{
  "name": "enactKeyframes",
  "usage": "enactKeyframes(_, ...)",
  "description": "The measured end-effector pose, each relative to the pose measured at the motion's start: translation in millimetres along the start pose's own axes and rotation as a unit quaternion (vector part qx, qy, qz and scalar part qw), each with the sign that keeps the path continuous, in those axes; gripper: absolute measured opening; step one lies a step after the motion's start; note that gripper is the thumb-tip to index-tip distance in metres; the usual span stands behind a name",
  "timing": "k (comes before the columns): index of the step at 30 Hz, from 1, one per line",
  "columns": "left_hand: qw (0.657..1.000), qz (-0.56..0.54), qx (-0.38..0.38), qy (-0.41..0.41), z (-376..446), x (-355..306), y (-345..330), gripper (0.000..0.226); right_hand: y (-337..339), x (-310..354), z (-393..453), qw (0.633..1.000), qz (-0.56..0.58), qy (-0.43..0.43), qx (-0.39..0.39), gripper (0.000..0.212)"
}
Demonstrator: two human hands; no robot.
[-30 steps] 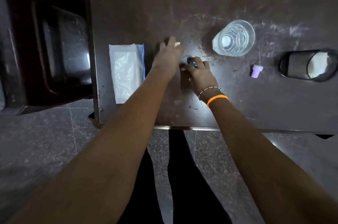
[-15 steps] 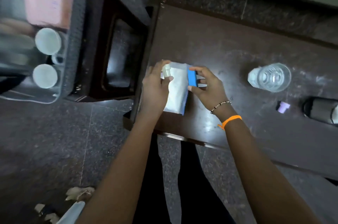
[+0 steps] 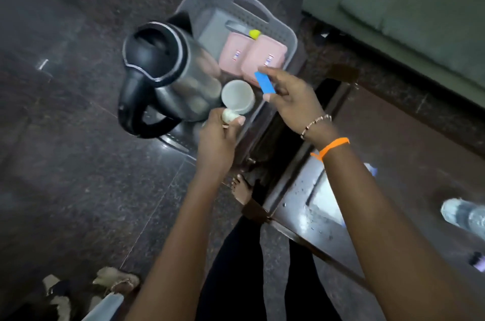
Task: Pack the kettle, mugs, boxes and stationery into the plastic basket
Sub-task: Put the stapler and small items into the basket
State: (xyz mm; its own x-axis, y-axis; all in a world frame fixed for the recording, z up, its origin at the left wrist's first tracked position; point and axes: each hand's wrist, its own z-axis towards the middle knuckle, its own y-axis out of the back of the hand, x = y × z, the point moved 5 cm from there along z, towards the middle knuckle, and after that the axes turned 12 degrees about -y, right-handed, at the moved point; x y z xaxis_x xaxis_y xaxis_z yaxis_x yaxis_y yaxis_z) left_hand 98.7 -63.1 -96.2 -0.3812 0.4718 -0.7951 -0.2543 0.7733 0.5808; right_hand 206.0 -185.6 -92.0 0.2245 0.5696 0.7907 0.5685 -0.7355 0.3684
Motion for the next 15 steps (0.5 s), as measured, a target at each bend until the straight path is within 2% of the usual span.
enactKeyframes(4,0.999,-0.042,0.006,0.027,12,13,13,0.026,-19,50,56,0.991,-0.119,0.051,-0.045,0.051)
enactKeyframes(8,0.993,-0.096,0.031,0.058,21,20,14,0.028,-48,71,117,0.966,-0.254,0.04,-0.017,0.046)
enactKeyframes(15,0.97,-0.204,0.083,0.103,27,27,9,0.035,-73,78,162,0.949,-0.315,0.016,0.008,0.039)
